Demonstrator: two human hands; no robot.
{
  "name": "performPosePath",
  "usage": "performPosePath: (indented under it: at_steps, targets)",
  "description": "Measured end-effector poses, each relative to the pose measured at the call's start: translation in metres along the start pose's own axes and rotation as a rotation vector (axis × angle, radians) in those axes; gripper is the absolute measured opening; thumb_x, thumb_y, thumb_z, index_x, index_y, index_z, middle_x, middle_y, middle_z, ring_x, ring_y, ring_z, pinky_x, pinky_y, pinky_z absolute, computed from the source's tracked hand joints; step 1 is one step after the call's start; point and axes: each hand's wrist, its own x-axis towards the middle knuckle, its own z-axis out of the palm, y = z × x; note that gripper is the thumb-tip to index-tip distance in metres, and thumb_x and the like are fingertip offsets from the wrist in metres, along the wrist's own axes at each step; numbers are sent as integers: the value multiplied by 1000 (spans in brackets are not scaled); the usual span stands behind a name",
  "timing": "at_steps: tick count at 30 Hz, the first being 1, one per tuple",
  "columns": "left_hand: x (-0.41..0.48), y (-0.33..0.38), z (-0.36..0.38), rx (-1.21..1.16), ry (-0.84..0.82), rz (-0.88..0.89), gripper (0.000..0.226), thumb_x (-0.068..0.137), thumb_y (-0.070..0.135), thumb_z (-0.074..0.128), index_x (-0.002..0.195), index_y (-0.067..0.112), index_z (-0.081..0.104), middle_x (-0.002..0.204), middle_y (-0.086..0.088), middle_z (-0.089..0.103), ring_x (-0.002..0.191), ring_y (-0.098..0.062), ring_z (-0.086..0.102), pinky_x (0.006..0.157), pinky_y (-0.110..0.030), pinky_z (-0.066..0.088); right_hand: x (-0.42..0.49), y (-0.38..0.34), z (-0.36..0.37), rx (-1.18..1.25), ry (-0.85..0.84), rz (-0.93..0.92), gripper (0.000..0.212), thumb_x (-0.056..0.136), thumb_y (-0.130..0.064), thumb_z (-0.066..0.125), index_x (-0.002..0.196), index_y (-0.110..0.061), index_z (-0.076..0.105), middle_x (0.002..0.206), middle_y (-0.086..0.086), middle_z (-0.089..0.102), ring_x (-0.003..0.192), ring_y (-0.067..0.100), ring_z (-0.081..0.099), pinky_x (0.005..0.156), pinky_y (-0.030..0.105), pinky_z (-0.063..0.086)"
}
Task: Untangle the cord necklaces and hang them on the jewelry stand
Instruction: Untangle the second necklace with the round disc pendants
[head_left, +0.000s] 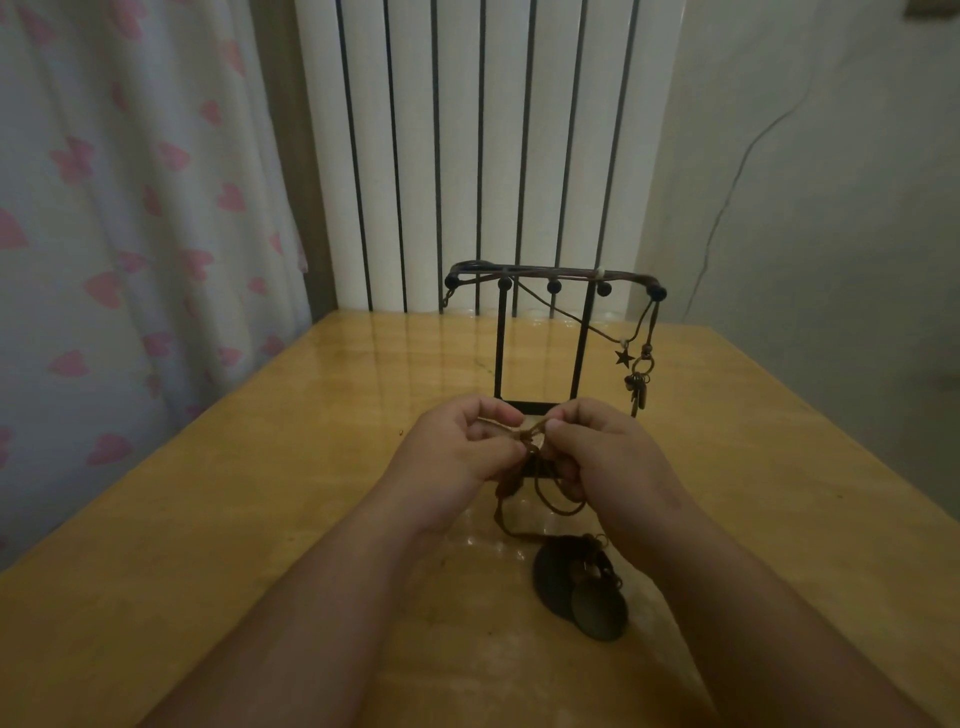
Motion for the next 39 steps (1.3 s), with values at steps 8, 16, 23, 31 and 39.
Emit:
performPosePath:
  at_steps: [8, 16, 23, 31, 39]
  targets:
    - [-1, -1, 2, 30, -32, 13, 23, 84, 2, 65, 93, 23, 69, 82, 3, 73, 84, -13, 70, 77, -31, 53, 0, -2, -5, 26, -26, -6, 18, 98, -19, 50, 86, -17, 63, 71, -1, 55, 62, 11, 51, 57, 25, 39]
    - [0, -5, -4, -85, -15, -38, 11, 90, 7, 65, 95, 15, 73, 94, -10, 75, 93, -27, 71, 85, -40, 56, 1, -1, -11, -44, -49, -62, 13, 95, -19, 56, 91, -18, 68, 71, -4, 63, 64, 11, 55, 60, 29, 41]
    - [-1, 1, -3, -139, -22, -37, 17, 93, 3, 58, 92, 11, 74, 86, -7, 74, 81, -19, 71, 75, -31, 54, 6, -3, -7, 127, -37, 24, 16, 97, -13, 42, 89, -15, 56, 60, 1, 64, 48, 11, 48, 47, 28, 38]
    - [-1, 2, -1, -64, 27, 35, 23, 86, 12, 61, 73, 26, 73, 78, -1, 71, 84, -23, 69, 79, -37, 53, -2, 2, -10, 177, -150, -66, 20, 90, -25, 64, 89, -5, 60, 73, 3, 64, 56, 17, 52, 50, 28, 45]
    - [-2, 3, -3, -41, 34, 41, 25, 88, 12, 63, 70, 27, 72, 71, 3, 67, 76, -18, 63, 71, -33, 50, -3, 4, -4, -329, -95, -203, 21, 79, -46, 73, 86, -28, 65, 81, -3, 67, 76, 12, 63, 65, 26, 50]
